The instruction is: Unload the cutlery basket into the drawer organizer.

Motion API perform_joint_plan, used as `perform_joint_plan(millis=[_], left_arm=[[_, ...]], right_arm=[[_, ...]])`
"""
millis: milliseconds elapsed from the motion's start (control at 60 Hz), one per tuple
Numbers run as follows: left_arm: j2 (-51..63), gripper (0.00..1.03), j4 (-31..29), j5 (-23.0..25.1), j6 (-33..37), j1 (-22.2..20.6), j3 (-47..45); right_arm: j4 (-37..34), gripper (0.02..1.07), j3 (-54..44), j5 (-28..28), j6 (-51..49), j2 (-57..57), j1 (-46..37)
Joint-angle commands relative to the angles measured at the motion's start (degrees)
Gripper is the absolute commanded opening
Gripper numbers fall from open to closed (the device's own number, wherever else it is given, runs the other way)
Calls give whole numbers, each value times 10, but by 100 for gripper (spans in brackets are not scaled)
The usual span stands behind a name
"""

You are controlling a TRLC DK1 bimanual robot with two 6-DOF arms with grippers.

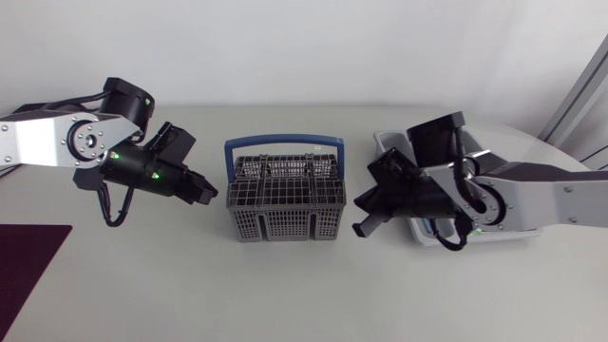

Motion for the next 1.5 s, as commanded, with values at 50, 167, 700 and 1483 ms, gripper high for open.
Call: perform_joint_plan(millis=[50, 167, 700, 1483], left_arm=[[11, 22, 4, 7, 7, -9, 9], [11, 22, 5, 6, 7, -10, 9], [-4, 22, 4, 6, 8, -2, -7], [-239, 99, -16, -1, 18, 59, -108]], right_arm=[[7, 7, 17, 10, 8, 23, 32], [6, 7, 25, 21, 14, 23, 47], [3, 7, 3, 76, 14, 3, 39], [-79, 103, -74, 129, -4, -309, -2]])
